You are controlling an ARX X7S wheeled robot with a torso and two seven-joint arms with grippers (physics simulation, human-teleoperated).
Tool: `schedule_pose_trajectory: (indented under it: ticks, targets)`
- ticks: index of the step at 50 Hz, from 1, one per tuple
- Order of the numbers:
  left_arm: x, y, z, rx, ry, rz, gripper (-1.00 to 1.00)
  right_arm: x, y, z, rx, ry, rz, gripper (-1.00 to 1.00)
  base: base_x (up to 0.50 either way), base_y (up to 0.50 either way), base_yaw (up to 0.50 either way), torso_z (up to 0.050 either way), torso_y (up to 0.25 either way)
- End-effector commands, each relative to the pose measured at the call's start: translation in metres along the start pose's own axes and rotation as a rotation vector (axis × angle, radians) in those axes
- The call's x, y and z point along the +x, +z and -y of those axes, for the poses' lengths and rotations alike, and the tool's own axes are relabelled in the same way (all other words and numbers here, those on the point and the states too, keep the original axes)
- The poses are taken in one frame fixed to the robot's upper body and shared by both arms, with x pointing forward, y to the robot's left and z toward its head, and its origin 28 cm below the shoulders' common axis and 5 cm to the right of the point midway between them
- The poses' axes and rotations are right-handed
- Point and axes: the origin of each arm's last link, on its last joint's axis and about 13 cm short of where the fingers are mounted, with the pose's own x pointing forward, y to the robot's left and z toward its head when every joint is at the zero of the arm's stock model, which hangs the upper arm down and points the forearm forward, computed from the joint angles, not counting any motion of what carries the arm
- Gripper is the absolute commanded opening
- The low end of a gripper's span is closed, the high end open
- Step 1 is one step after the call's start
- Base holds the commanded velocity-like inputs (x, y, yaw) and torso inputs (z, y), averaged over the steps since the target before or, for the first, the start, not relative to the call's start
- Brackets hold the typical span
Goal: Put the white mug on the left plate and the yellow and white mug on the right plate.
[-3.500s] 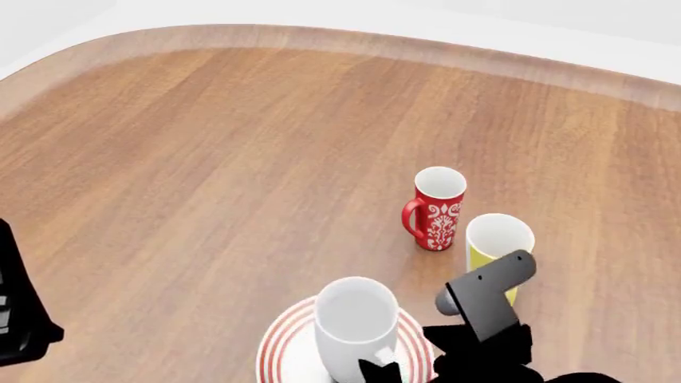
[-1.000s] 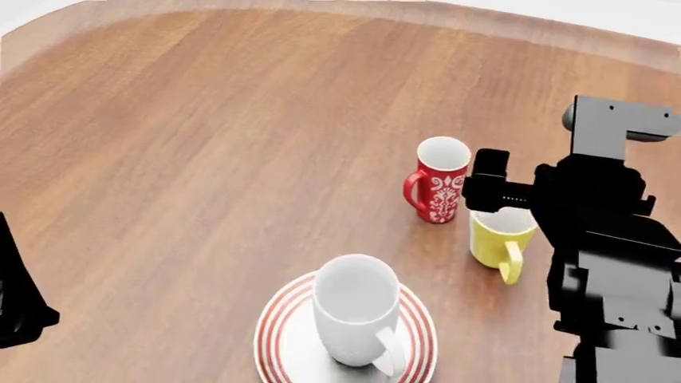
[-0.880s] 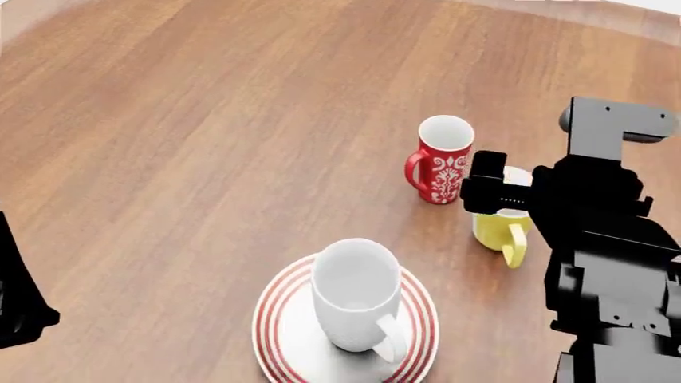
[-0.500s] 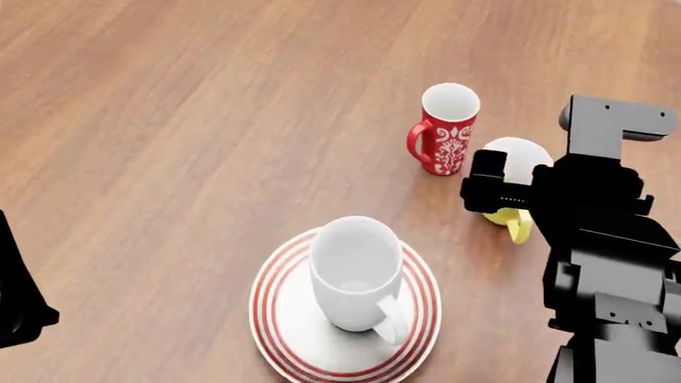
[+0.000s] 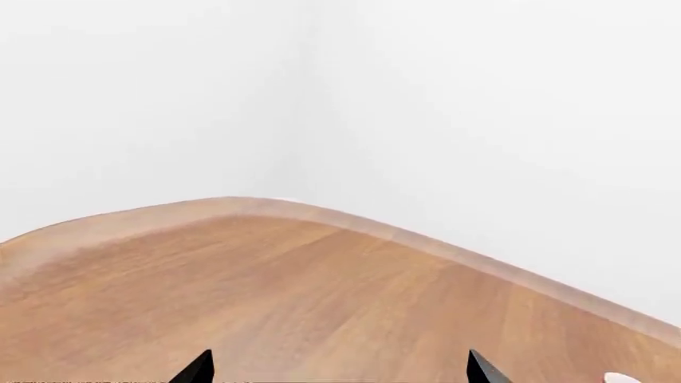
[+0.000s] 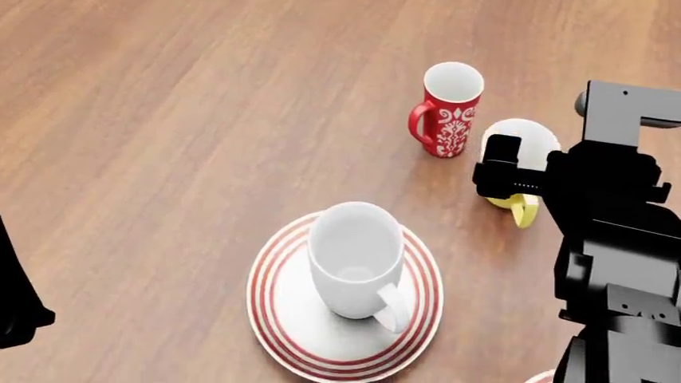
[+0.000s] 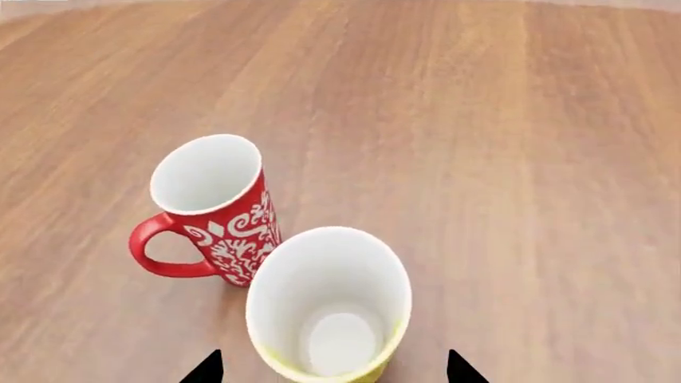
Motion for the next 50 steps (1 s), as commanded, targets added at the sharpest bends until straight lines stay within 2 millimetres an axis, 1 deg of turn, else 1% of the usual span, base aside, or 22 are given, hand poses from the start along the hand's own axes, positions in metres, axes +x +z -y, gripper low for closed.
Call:
schedule_pose_trajectory:
  ticks: [1, 5, 16, 26, 28, 35, 50]
  targets:
    - [-0.0004, 0.0006, -0.0005, -0.003, 0.009, -0.002, 1.00, -0.0002, 0.0000, 0.0011, 0.002, -0.001, 0.000, 1.00, 0.00, 0.00, 0.00, 0.000, 0.000]
    - [-0.0005, 0.0005, -0.0003, 0.005, 0.010, 0.007, 1.00, -0.0002, -0.0007, 0.0014, 0.002, -0.003, -0.001, 1.00, 0.00, 0.00, 0.00, 0.000, 0.000]
    - [0.0010, 0.0014, -0.0017, -0.008, 0.025, 0.000, 1.00, -0.0001, -0.0018, 0.0010, 0.010, -0.001, -0.001, 1.00, 0.00, 0.00, 0.00, 0.000, -0.249]
    - [0.0006, 0.0022, -0.0024, -0.010, 0.030, -0.002, 1.00, 0.0004, -0.0044, -0.0013, 0.000, 0.006, -0.013, 1.00, 0.00, 0.00, 0.00, 0.000, -0.012]
    - [-0.0011, 0.0031, -0.0022, -0.024, 0.009, 0.000, 1.00, 0.0005, -0.0043, -0.0020, -0.003, 0.008, -0.014, 1.00, 0.00, 0.00, 0.00, 0.000, 0.000]
    - [-0.0012, 0.0050, -0.0026, -0.033, 0.009, 0.002, 1.00, 0.0006, -0.0055, -0.0025, -0.005, 0.012, -0.019, 1.00, 0.00, 0.00, 0.00, 0.000, -0.231]
    - [-0.0012, 0.0036, -0.0022, -0.021, 0.013, 0.006, 1.00, 0.0006, -0.0047, -0.0023, -0.003, 0.010, -0.016, 1.00, 0.00, 0.00, 0.00, 0.000, -0.030]
